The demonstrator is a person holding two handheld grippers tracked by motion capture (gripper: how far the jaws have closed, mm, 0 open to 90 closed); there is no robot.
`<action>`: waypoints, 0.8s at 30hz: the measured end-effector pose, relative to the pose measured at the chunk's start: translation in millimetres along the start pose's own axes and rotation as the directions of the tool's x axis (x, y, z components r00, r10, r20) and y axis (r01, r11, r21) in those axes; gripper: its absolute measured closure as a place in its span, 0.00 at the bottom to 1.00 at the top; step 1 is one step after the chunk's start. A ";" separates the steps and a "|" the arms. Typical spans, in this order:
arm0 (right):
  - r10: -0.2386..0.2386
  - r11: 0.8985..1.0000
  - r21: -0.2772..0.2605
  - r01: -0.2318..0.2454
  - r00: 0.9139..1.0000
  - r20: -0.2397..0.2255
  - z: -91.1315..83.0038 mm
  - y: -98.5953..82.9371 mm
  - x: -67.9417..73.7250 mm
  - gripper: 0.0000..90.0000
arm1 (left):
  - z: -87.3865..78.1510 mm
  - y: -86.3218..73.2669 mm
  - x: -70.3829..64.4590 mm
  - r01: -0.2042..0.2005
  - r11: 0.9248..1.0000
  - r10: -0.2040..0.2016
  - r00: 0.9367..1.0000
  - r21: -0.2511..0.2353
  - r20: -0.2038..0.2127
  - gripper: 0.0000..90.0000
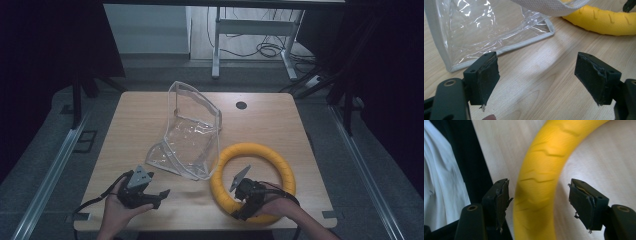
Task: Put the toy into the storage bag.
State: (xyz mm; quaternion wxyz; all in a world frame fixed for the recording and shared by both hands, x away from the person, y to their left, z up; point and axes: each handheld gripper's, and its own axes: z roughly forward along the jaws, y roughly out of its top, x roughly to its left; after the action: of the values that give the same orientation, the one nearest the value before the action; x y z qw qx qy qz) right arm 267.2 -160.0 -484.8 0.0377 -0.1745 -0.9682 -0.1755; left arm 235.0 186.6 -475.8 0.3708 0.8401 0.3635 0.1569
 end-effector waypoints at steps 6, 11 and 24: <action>-0.035 0.997 0.072 0.034 0.999 0.013 6.5 -2.5 7.1 0.37 | 1.4 -0.1 -0.6 0.000 1.000 0.000 1.000 0.005 0.005 0.22; -0.051 0.992 0.115 0.045 0.998 0.046 12.1 -4.4 10.6 0.40 | 4.3 -0.4 -1.4 -0.005 1.000 0.005 1.000 0.017 0.010 0.21; -0.087 0.980 0.184 0.075 0.994 0.059 16.4 0.1 10.8 0.56 | 2.9 -0.9 -0.8 -0.007 1.000 0.007 1.000 0.018 0.005 0.21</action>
State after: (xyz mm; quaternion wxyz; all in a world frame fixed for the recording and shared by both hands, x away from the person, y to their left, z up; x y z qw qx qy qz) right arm 256.9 -150.7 -498.7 0.0139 -0.1366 -0.9871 -0.0820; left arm 235.5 184.9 -478.4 0.3637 0.8450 0.3610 0.1528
